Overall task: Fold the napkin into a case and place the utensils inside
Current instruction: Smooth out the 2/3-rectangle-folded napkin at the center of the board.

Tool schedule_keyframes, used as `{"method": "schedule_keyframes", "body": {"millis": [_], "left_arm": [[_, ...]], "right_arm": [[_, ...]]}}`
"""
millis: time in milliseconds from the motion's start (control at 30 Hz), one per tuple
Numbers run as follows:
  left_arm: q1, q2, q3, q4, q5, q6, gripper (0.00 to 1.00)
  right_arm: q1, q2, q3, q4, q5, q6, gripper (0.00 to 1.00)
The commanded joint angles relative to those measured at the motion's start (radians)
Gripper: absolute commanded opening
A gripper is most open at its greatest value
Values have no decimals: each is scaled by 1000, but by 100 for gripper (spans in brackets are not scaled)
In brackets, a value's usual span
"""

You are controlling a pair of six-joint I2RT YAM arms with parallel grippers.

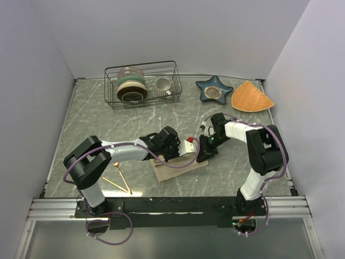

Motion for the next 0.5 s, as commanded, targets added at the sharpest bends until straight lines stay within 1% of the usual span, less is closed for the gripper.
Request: {"method": "schedule_keyframes", "body": {"millis": [0,67,167,267,400,467], "left_arm": [[3,5,31,9,20,8,26],[3,15,31,9,18,8,25],[5,18,25,15,17,11,21],[5,10,25,19,21,9,15],[5,-21,23,27,23,14,4],[5,-33,31,19,29,9,1]], "right_arm": [[-5,3,11,6,-6,-7,22],[-5,5,9,8,-6,-5,22],[-5,6,11,8,-6,-7,22],[-5,6,9,6,-5,-7,22],[-5,9,12,8,-5,-4,22],[-5,11,9,10,-3,-2,22]]}}
